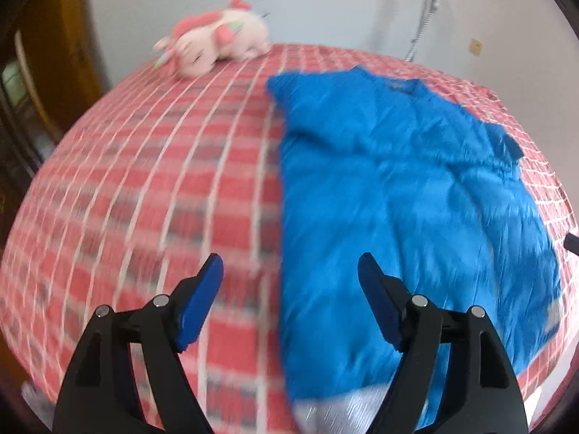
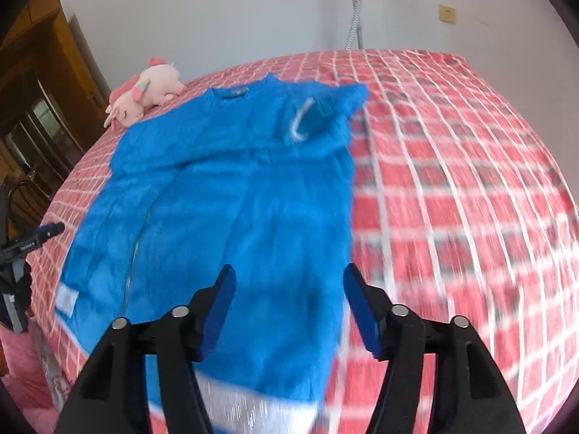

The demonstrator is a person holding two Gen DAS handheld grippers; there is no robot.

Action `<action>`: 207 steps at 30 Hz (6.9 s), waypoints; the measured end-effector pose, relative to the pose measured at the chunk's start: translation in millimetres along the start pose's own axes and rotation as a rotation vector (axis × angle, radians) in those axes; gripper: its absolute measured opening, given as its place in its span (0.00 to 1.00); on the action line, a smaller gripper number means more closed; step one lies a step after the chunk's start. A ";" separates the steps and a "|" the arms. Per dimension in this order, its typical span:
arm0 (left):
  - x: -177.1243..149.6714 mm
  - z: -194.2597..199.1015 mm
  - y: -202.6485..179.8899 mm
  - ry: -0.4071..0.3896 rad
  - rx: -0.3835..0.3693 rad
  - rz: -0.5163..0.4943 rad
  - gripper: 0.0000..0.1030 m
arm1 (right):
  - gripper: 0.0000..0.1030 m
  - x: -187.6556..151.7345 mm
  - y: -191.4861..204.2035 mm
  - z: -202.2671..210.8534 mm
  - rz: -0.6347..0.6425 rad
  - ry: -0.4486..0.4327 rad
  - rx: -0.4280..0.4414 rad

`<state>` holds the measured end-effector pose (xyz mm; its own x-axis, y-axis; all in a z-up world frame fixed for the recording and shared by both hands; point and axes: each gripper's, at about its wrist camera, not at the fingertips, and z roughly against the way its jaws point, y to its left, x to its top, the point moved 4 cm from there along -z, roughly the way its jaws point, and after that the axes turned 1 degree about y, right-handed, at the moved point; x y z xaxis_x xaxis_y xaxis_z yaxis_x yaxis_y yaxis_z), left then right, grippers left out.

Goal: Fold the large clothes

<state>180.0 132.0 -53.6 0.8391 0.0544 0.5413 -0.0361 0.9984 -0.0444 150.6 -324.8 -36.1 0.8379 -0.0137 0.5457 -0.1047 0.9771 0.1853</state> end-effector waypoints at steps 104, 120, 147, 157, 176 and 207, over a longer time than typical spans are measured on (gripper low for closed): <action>63.9 64.3 -40.4 -0.286 -0.468 0.052 0.11 | 0.10 64.4 15.3 71.3 -0.017 -0.139 0.312; 211.8 -75.4 -52.4 -0.137 -0.388 0.078 0.12 | 0.10 210.2 -6.8 -73.4 -0.148 0.036 0.205; 246.9 -136.5 -24.5 0.000 -0.430 0.143 0.60 | 0.82 234.4 -41.3 -129.3 -0.207 0.068 0.202; 194.2 -138.2 -5.5 0.008 -0.291 0.105 0.59 | 0.70 190.7 -32.7 -141.3 -0.149 0.137 0.141; 216.5 -173.4 -14.9 -0.050 -0.167 0.109 0.08 | 0.13 218.7 -40.8 -179.9 -0.202 0.073 -0.032; 170.9 -164.3 -136.9 -0.107 -0.105 -0.133 0.22 | 0.33 165.6 51.9 -169.2 -0.036 0.045 -0.144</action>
<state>417.5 1.7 -93.1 0.7701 -0.0711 0.6339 0.1333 0.9898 -0.0509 374.6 -240.4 -74.5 0.8630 -0.0427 0.5034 0.0008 0.9965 0.0832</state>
